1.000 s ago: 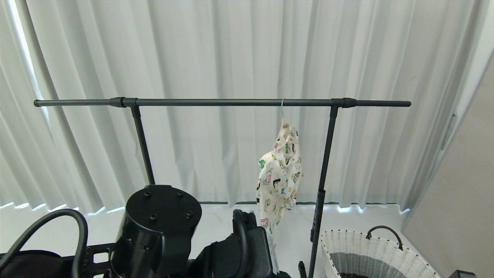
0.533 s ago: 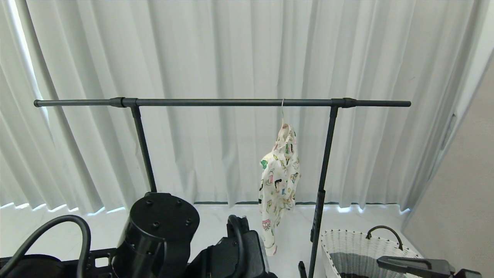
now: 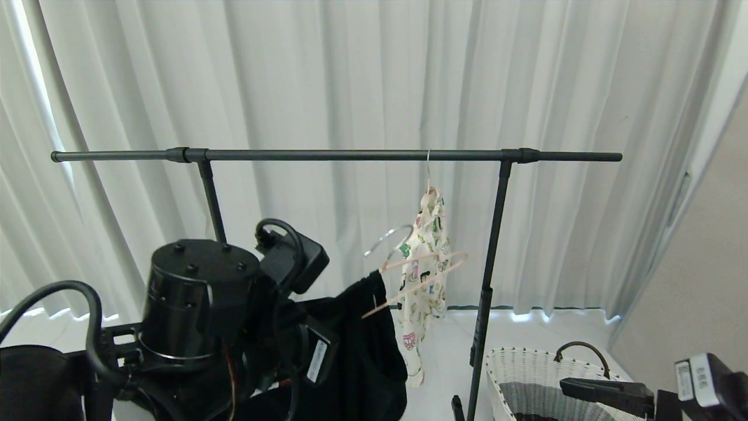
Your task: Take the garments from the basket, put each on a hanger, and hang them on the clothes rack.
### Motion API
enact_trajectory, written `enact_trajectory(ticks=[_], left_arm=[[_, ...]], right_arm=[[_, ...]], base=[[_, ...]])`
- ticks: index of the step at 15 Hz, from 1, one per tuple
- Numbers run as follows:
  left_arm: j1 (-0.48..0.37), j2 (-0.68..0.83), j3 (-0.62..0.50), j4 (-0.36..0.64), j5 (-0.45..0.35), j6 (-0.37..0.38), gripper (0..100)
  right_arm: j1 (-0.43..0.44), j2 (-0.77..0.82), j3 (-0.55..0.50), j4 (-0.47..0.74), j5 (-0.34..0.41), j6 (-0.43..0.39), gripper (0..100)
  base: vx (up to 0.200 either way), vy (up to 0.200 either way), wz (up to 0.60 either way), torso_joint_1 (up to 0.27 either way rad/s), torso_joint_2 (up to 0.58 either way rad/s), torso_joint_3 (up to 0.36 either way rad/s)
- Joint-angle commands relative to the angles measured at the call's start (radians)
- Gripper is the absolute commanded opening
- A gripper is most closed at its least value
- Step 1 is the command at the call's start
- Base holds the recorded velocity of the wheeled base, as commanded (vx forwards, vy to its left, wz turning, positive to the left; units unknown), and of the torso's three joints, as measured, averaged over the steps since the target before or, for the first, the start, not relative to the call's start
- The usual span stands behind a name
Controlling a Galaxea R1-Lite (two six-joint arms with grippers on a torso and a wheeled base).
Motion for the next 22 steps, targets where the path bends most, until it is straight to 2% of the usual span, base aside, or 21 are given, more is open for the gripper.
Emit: enact_trajectory(ticks=[1,5,8,13,18,20,22], left_arm=[[0.018,-0.041,-0.029,0.000,0.005,-0.002,0],[0.012,-0.085,-0.034,0.000,0.005,0.000,0],[-0.022,-0.095,-0.046,0.000,0.008,0.000,0],[-0.077,-0.091,-0.083,0.000,0.006,0.000,0],[-0.082,-0.067,-0.098,0.000,0.009,-0.005,0],[-0.087,-0.072,-0.108,0.000,0.009,-0.003,0],[-0.099,-0.090,-0.103,0.000,0.011,-0.002,0]], right_arm=[[-0.013,0.154,-0.084,-0.022,0.000,0.127,100],[-0.091,0.401,-0.208,-0.177,-0.014,0.259,100],[-0.094,0.590,-0.312,-0.283,-0.129,0.288,100],[-0.068,0.659,-0.384,-0.316,-0.140,0.285,100],[-0.005,0.656,-0.366,-0.316,-0.144,0.283,100],[-0.005,0.694,-0.366,-0.316,-0.195,0.277,100],[-0.072,0.748,-0.347,-0.287,-0.298,0.200,100]], base=[[0.000,0.000,0.00,0.000,0.00,0.000],[0.000,0.000,0.00,0.000,0.00,0.000],[0.000,0.000,0.00,0.000,0.00,0.000],[0.000,0.000,0.00,0.000,0.00,0.000],[0.000,0.000,0.00,0.000,0.00,0.000],[0.000,0.000,0.00,0.000,0.00,0.000],[0.000,0.000,0.00,0.000,0.00,0.000]])
